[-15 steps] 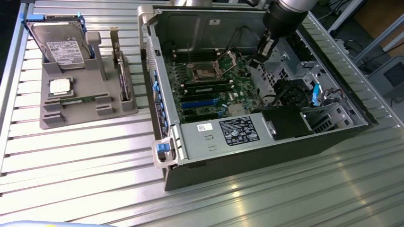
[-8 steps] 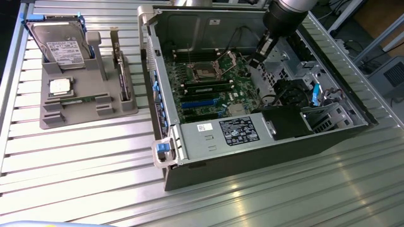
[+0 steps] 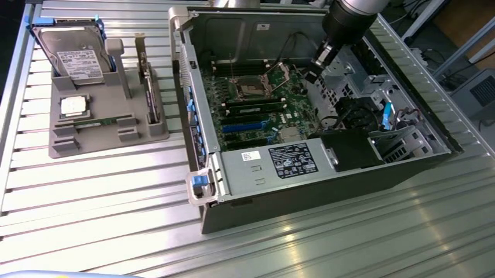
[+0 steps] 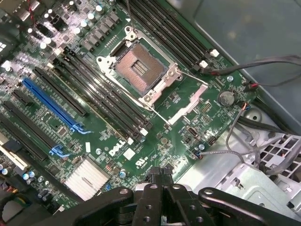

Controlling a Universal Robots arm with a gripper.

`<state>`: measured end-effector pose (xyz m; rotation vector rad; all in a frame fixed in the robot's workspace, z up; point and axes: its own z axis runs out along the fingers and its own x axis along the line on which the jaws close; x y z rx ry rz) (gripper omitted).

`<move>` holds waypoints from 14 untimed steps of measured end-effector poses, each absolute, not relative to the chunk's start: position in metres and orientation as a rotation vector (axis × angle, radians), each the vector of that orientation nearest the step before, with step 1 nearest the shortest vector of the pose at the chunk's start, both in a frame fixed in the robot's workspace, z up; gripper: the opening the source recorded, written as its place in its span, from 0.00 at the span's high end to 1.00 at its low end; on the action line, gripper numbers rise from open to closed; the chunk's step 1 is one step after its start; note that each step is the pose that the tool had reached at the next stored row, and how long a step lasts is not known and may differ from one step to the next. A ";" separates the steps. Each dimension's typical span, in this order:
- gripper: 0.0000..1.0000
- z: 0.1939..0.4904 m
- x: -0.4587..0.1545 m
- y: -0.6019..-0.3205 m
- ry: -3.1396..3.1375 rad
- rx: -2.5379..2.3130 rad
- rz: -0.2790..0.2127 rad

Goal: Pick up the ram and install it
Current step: 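Press down the ram until it locks into place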

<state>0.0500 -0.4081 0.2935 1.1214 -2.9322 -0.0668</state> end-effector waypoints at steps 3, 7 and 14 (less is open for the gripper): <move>0.90 0.294 0.050 -0.408 -2.951 1.073 -0.067; 0.90 0.294 0.050 -0.408 -2.980 0.994 -0.067; 0.90 0.294 0.050 -0.408 -3.033 0.825 -0.067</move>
